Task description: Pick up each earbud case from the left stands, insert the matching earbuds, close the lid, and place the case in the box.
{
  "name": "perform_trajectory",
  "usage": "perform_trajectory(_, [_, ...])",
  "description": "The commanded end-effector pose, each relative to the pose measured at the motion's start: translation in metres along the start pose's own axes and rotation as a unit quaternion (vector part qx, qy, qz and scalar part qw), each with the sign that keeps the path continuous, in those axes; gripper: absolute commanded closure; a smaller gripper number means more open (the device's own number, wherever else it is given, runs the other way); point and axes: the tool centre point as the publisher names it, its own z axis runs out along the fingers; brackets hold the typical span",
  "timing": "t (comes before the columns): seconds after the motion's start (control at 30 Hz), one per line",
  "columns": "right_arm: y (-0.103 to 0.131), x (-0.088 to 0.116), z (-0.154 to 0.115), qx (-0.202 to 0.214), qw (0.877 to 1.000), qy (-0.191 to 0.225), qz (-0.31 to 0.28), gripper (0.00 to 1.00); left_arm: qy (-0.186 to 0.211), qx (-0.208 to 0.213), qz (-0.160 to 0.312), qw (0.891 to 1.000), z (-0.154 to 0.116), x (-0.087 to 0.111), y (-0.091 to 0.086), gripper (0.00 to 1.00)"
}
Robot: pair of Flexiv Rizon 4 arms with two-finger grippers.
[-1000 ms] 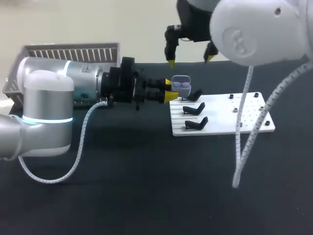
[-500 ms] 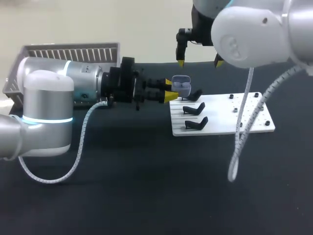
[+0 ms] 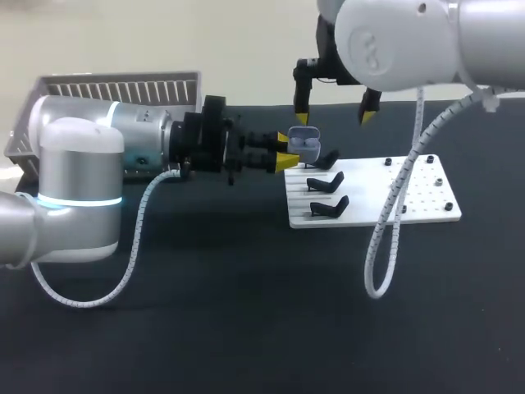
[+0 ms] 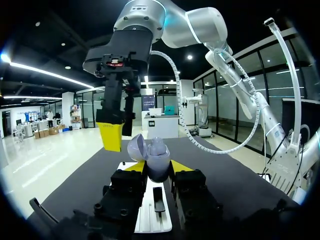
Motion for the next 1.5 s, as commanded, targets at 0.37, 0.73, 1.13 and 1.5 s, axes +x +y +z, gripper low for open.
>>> perform_trajectory(0.37, [0.003, 0.023, -0.01, -0.013, 0.999, 0.025, -0.021, 0.0, -0.001, -0.002, 0.001, 1.0, 0.0, 0.001, -0.001, 1.0])
perform_trajectory(0.73, [-0.013, 0.029, -0.032, -0.012, 0.997, -0.079, -0.004, 0.0, -0.001, -0.002, 0.001, 1.0, 0.0, 0.001, -0.001, 1.0])
perform_trajectory(1.13, [-0.021, 0.077, -0.102, -0.054, 0.966, -0.245, -0.066, 0.0, 0.0, -0.009, -0.005, 1.0, -0.002, -0.002, -0.003, 1.0])
perform_trajectory(1.5, [-0.021, 0.096, -0.128, -0.111, 0.946, -0.299, -0.062, 0.0, 0.027, -0.15, -0.031, 0.988, -0.058, -0.006, -0.003, 1.0])
